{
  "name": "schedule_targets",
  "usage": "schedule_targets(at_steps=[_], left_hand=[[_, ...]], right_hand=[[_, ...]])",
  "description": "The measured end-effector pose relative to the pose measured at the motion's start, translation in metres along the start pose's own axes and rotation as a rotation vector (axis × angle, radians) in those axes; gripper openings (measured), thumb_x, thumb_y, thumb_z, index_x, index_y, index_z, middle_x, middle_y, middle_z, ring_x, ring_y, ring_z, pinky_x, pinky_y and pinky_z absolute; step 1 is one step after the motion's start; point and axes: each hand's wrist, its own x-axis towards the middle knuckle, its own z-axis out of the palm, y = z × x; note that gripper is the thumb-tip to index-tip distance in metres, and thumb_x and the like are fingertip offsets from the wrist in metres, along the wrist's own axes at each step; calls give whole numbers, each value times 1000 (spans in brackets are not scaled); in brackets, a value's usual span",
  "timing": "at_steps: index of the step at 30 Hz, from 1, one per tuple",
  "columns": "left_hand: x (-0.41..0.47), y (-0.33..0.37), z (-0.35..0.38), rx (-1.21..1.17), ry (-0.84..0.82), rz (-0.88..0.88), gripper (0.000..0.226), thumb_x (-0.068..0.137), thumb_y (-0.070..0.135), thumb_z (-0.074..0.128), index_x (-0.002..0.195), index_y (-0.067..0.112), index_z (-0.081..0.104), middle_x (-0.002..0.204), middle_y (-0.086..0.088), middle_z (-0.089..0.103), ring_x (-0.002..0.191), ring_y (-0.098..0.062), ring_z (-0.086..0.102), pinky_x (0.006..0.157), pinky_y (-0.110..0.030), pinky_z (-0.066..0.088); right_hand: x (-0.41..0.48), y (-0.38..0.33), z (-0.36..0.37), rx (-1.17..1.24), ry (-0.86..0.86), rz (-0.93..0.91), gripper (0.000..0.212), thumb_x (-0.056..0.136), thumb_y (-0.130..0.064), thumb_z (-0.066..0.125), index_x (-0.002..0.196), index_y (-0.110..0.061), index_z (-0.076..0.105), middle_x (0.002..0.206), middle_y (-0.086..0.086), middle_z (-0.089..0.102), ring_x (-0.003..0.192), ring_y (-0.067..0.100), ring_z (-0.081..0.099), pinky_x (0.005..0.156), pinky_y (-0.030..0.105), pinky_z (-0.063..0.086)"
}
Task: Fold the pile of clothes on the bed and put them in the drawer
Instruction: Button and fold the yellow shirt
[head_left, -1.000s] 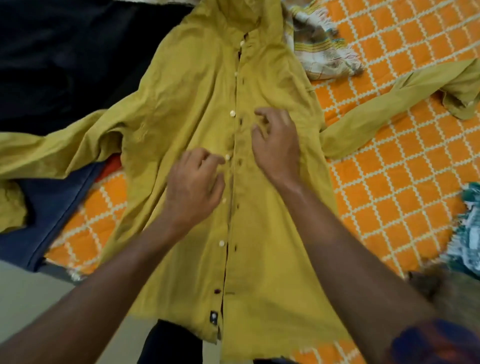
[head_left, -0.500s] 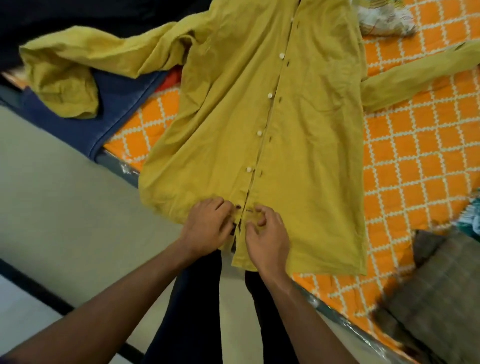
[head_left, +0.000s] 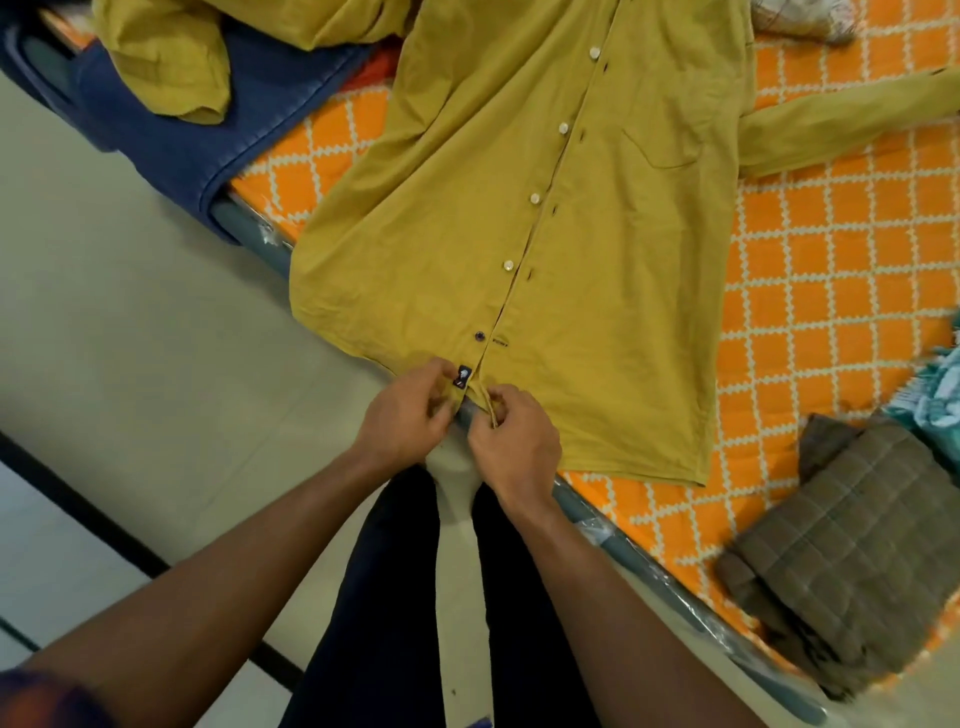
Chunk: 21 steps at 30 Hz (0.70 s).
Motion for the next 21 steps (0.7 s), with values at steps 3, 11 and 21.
schedule_targets(at_steps=[3, 11, 21], left_hand=[[4, 3, -10, -3, 71, 52, 18, 88, 25, 57, 104, 22, 67, 71, 9, 61, 68, -17, 57, 62, -36, 49], [55, 23, -26, 20, 101, 230, 26, 92, 11, 60, 115, 11, 72, 94, -2, 62, 83, -16, 60, 73, -31, 49], [99, 51, -33, 454, -196, 236, 20, 89, 6, 55, 96, 5, 73, 93, -14, 67, 87, -31, 64, 68, -37, 47]], right_hand=[[-2, 2, -1, -26, -28, -2, 37, 87, -47, 61, 119, -30, 66, 94, -7, 71, 88, 17, 66, 77, 35, 53], [24, -26, -4, -4, 171, -15, 49, 87, -44, 65, 131, -21, 62, 110, -1, 64, 103, 21, 62, 80, 35, 47], [55, -32, -12, -59, 207, -10, 17, 87, -20, 57, 86, -14, 73, 83, 5, 72, 77, 29, 64, 62, 33, 40]])
